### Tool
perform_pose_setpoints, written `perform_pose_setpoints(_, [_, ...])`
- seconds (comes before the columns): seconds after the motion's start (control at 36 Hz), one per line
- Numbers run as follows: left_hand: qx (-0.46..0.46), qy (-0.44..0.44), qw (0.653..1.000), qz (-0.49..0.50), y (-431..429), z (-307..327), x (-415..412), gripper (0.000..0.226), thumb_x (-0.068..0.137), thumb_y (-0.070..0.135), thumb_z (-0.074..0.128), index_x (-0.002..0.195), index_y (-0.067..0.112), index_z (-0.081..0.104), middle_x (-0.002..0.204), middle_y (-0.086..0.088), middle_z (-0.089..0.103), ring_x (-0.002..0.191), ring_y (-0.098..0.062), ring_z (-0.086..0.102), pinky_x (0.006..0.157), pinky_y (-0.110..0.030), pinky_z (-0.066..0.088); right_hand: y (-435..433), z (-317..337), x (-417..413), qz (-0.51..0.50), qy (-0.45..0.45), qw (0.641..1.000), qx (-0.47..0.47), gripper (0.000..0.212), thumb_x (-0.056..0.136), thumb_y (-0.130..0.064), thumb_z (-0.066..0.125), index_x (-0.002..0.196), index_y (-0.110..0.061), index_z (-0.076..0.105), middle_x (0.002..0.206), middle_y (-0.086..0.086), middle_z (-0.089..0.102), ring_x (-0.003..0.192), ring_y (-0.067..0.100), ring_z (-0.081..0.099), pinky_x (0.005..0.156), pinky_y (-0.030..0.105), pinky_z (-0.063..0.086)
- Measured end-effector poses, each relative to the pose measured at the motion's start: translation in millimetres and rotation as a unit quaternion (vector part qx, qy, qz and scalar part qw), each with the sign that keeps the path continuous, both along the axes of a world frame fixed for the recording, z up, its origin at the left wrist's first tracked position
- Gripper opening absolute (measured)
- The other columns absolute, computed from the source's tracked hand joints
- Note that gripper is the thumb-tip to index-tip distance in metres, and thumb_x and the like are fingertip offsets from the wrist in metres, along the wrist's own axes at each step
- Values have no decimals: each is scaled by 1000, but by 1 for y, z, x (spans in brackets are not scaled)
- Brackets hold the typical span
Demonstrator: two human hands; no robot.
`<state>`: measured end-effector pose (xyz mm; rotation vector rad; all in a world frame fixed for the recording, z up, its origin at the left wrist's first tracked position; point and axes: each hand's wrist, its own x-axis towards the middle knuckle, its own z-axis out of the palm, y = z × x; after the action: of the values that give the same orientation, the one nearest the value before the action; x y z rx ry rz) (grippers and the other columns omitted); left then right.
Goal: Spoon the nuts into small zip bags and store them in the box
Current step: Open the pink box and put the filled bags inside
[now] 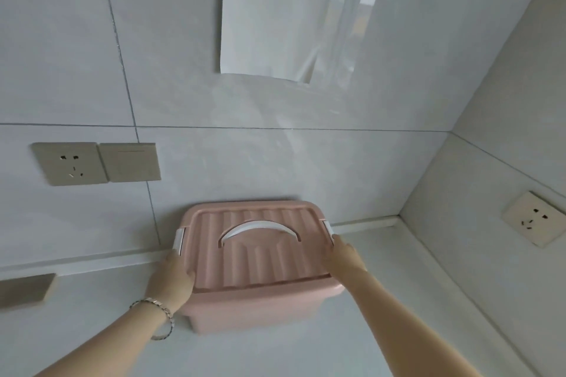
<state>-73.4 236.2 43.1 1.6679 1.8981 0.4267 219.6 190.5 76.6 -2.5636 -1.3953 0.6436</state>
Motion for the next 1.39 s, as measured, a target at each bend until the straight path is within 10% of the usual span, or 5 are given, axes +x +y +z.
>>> perform_pose_setpoints(0.28, [30,-56,998,-22,-14,7,-6,16,81,1,53,95,8,50,88,-15,58,76,-30,56,64,-32,41,-11,-28,31,-94,72,992,41,44,97,-39,34,96,-2,58,89,13,57,80,26,49,69,29,39])
perform_pose_setpoints(0.61, [44,-63,997,-18,-50,1,3,16,86,10,53,98,15,44,92,-16,60,83,-32,57,68,-34,42,-72,-37,48,-158,47,983,76,29,91,-9,39,111,-5,60,111,20,59,110,34,55,79,29,45])
perform_pose_setpoints(0.89, [57,-112,990,68,-44,-8,-3,22,94,25,47,88,4,49,81,-13,56,74,-29,49,63,-32,32,-116,-10,-44,314,-84,940,105,45,82,-49,59,117,-21,57,116,-3,52,115,16,43,86,29,39])
perform_pose_setpoints(1.14, [43,-78,996,16,-38,-6,-11,28,97,20,40,72,9,40,63,-8,44,69,-28,43,55,-34,26,-119,-12,-56,319,-117,935,105,43,82,-38,64,117,-15,56,114,1,55,111,21,47,82,33,41])
perform_pose_setpoints(1.39, [51,-62,997,-1,-56,-3,-31,26,96,11,40,97,-7,59,97,-27,59,98,-39,55,80,-37,41,-120,-9,-60,297,-137,941,86,42,82,-35,64,120,-21,55,117,-8,54,112,13,45,77,25,38])
